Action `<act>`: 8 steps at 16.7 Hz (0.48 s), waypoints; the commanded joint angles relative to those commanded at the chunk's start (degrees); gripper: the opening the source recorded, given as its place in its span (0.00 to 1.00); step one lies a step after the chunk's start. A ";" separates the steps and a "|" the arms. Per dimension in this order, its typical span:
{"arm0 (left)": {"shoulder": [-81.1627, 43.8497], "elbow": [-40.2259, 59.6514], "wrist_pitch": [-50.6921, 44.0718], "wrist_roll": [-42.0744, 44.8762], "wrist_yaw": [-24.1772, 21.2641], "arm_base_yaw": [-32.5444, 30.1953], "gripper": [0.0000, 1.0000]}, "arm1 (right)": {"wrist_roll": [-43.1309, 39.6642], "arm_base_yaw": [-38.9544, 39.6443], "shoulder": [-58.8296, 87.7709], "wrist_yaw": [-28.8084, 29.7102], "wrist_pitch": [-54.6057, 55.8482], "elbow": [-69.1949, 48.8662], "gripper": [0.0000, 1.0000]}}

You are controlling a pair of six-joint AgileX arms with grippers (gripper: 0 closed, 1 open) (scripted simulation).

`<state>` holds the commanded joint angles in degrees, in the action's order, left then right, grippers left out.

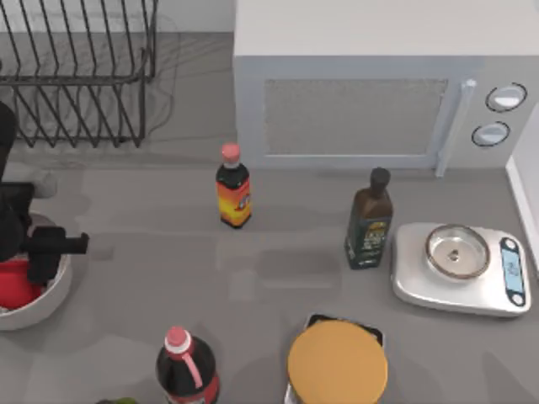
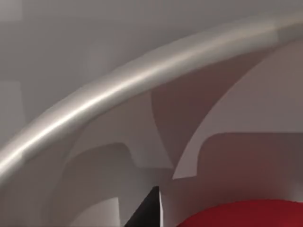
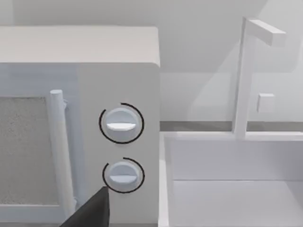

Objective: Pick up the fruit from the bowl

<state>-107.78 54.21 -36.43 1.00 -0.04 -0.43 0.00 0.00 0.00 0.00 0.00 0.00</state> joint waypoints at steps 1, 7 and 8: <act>0.00 0.00 0.00 0.00 0.00 0.00 0.17 | 0.00 0.00 0.00 0.00 0.00 0.00 1.00; 0.00 0.00 0.00 0.00 0.00 0.00 0.00 | 0.00 0.00 0.00 0.00 0.00 0.00 1.00; 0.00 0.00 0.00 0.00 0.00 0.00 0.00 | 0.00 0.00 0.00 0.00 0.00 0.00 1.00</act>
<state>-107.78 54.21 -36.43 1.00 -0.04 -0.43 0.00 0.00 0.00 0.00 0.00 0.00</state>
